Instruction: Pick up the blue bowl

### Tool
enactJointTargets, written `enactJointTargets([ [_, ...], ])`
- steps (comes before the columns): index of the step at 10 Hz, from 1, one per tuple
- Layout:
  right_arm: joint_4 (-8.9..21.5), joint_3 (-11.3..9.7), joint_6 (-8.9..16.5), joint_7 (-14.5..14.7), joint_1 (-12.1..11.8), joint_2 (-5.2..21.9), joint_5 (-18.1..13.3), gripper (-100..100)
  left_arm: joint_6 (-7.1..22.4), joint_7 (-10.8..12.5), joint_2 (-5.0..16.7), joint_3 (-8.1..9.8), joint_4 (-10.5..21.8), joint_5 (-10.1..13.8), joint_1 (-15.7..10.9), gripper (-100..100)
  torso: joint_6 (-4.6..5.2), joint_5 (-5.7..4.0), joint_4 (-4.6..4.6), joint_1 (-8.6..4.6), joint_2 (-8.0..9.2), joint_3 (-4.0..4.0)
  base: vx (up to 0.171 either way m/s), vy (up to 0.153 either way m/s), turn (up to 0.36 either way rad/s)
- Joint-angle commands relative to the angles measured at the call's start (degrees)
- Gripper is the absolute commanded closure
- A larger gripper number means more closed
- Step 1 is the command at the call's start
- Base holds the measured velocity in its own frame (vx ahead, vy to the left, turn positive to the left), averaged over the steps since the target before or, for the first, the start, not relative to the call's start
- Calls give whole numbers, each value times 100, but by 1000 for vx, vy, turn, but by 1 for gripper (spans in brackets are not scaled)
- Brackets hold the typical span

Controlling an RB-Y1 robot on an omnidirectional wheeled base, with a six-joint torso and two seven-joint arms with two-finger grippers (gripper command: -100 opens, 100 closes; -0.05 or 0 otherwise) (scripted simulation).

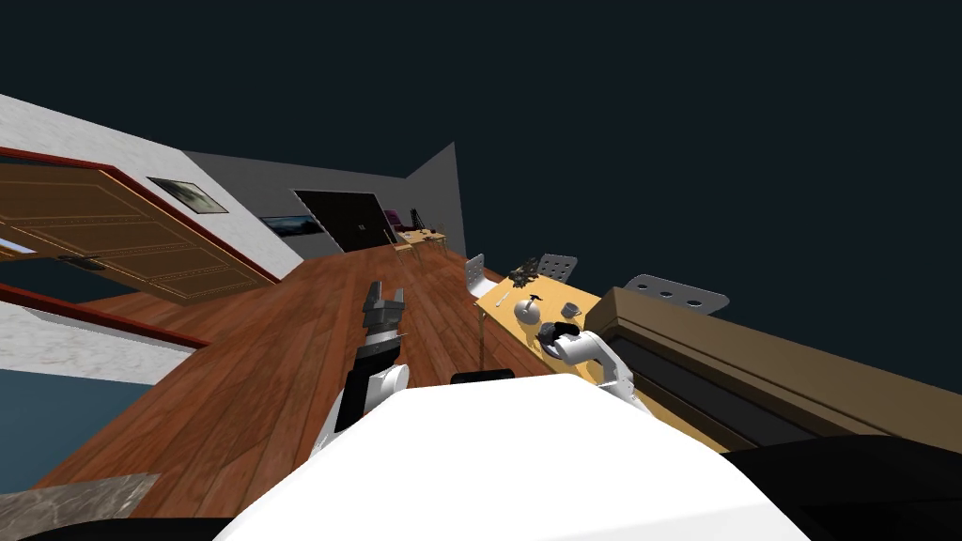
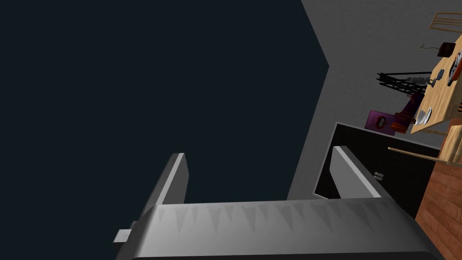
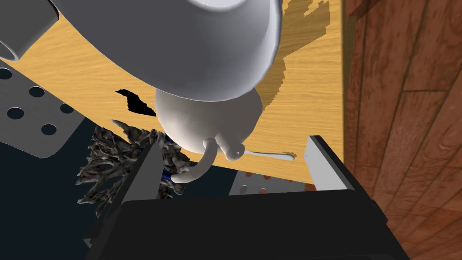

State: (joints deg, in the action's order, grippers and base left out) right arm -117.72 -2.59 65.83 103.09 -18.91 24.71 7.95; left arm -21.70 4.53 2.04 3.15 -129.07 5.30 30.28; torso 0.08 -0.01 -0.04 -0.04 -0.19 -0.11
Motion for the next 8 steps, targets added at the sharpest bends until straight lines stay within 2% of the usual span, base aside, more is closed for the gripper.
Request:
enactJointTargets([
  [1, 83, -76, 286, 275, -79, 103, 38, -100, 0, 0, 0, 0, 0, 0, 0, 0, 0, 0, 0, 0, 0, 0, 33, -23, 117],
  [3, 255, -164, 639, 529, -106, 214, 106, -100, 0, 0, 0, 0, 0, 0, 0, 0, 1, -1, 0, -3, 0, 0, 32, -23, 80],
  [4, 255, -164, 639, 529, -106, 214, 106, -100, 0, 0, 0, 0, 0, 0, 0, 0, 2, 0, 0, -1, 1, 0, 19, -9, 17],
  [7, 527, -316, 959, 755, -223, 271, 211, -100, 0, 0, 0, 0, 0, 0, 0, 0, 2, 1, 1, 6, 8, 4, 15, -6, 36],
  [8, 434, -245, 914, 718, -181, 295, 227, -100, 0, 0, 0, 0, 0, 0, 0, 0, 2, 1, 1, 6, 8, 4, 7, -3, 6],
])
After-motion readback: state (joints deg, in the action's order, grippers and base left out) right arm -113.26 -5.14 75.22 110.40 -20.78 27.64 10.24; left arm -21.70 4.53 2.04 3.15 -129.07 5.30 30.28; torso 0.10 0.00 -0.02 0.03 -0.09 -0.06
